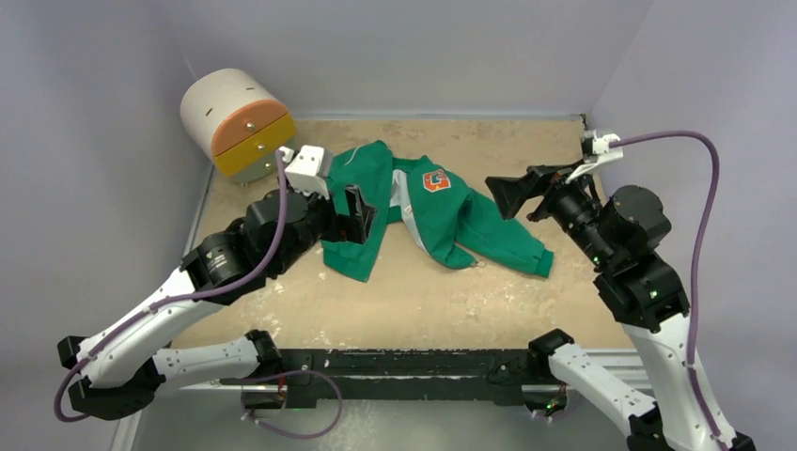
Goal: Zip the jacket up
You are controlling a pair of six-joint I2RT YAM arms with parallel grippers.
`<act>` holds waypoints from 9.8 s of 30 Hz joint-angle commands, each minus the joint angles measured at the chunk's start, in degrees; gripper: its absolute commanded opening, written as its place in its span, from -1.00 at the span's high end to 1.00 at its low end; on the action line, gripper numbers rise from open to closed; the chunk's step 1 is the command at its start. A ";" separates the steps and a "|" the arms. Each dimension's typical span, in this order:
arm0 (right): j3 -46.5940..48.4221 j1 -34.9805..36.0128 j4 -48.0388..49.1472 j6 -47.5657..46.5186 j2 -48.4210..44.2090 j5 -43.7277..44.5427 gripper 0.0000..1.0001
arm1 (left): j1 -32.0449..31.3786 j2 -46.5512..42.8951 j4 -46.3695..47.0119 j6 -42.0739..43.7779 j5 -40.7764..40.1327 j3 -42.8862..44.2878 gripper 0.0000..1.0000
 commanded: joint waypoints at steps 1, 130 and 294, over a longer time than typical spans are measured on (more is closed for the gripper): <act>1.68 -0.20 -0.09 -2.83 1.19 0.35 -0.98 | -0.11 -5.17 7.45 3.38 2.41 -3.62 -0.98; -42.53 31.34 51.36 22.44 19.47 -3.19 1.00 | 5.16 12.40 54.02 -30.54 30.24 -40.96 0.52; -52.59 31.78 69.27 35.86 4.59 -10.98 -0.16 | 15.91 -6.74 57.83 -39.06 63.23 -40.33 1.00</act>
